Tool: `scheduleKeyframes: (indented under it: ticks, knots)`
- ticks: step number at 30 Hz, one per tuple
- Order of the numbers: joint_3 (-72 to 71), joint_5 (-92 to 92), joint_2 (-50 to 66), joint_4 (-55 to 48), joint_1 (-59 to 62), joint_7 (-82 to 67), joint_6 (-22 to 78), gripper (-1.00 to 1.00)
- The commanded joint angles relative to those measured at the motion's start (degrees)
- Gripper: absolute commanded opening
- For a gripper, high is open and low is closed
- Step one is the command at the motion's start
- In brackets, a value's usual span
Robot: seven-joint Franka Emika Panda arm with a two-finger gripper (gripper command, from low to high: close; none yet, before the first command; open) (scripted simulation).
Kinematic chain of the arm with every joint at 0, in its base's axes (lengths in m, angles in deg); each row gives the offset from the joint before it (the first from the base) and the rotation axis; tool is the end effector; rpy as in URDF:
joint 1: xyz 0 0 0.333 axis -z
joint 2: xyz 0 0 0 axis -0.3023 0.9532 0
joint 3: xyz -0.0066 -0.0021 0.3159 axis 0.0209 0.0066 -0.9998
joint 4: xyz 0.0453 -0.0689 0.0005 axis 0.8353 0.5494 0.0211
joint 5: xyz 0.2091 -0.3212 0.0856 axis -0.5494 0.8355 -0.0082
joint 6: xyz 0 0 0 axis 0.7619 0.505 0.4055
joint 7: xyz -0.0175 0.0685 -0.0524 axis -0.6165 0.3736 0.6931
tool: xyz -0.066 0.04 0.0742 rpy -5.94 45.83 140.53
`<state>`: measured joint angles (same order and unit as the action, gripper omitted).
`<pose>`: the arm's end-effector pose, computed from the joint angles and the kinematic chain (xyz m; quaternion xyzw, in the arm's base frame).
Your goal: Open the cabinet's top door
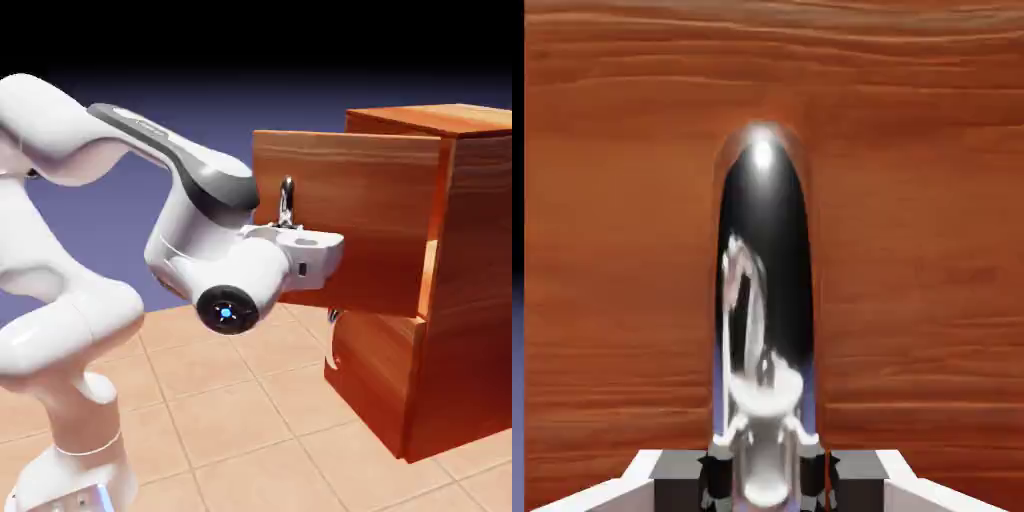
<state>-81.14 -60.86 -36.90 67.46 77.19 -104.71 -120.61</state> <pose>0.2774 -0.1454 0.4703 -0.7041 -0.0655 -0.4516 0.5440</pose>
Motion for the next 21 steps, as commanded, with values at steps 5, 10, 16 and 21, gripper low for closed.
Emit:
scheduleKeyframes:
  ticks: [5, 10, 16, 21]
  knots:
    - [3.0, 9.08, 10.39, -8.22, 0.72, -4.32, 7.18, -1.0]
    - [4.8, 17.05, 20.76, -18.0, 0.64, -8.08, 14.11, -1.0]
    - [5.47, 24.65, 32.11, -30.46, 0.14, -11.55, 21.79, -1.0]
    - [5.32, 27.8, 37.34, -36.81, -0.14, -12.9, 25.4, 1.0]
